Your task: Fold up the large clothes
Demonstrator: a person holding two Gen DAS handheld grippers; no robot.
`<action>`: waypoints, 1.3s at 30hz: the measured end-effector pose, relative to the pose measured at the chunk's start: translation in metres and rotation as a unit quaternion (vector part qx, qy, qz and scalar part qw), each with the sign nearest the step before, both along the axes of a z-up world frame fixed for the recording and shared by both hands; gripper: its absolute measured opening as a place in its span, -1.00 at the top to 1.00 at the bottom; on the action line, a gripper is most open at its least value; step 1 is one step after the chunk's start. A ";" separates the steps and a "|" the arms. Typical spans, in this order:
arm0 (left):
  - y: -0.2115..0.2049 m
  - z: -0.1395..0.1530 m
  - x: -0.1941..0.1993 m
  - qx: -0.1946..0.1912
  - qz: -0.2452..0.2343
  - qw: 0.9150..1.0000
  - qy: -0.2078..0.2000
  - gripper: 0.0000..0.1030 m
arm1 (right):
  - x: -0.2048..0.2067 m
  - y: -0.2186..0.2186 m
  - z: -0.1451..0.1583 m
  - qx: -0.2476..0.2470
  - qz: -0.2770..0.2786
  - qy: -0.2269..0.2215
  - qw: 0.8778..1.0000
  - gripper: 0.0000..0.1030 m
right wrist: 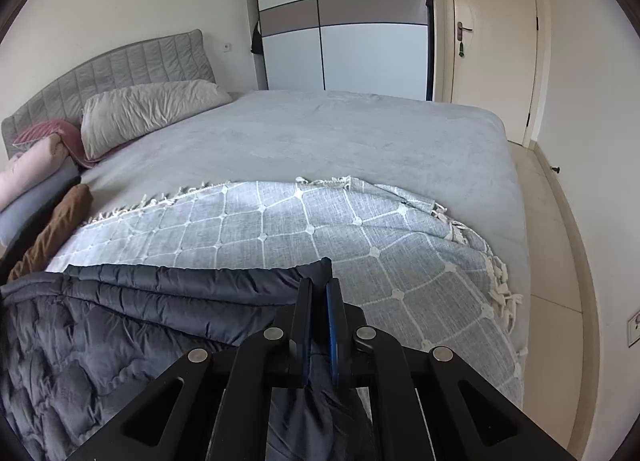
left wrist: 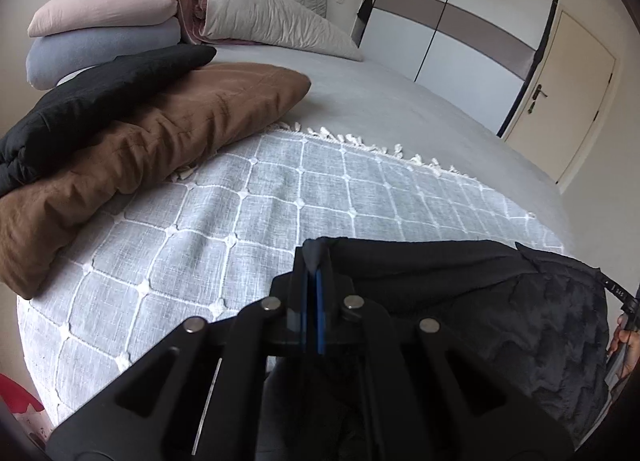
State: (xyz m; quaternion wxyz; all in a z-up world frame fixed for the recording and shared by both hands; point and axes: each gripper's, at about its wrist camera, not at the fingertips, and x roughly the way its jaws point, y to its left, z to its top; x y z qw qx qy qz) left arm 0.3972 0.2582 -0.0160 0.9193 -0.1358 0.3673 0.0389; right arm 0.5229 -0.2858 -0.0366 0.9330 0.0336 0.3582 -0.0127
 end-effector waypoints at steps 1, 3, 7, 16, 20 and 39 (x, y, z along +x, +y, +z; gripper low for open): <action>-0.001 -0.011 0.007 0.008 0.004 1.000 0.009 0.92 | 0.011 0.002 -0.010 -0.010 -0.006 0.010 1.000 0.89; -0.003 -0.030 0.017 0.022 0.012 0.999 0.027 0.92 | 0.024 0.002 -0.030 -0.028 -0.019 0.030 0.999 0.91; -0.004 -0.056 0.030 0.023 0.015 0.997 0.068 0.89 | 0.039 -0.009 -0.066 -0.027 -0.043 0.080 0.996 0.91; -0.054 0.012 0.002 0.064 -0.006 0.997 0.036 -0.51 | -0.001 0.024 -0.003 -0.042 -0.002 0.044 0.998 -0.13; -0.116 0.030 -0.006 0.024 -0.070 0.996 0.044 -0.74 | -0.028 0.100 0.030 -0.044 0.089 0.021 0.995 -0.53; 0.017 -0.019 -0.019 0.153 0.044 0.977 0.144 -0.76 | -0.030 -0.002 -0.017 -0.093 -0.042 0.113 0.988 -0.55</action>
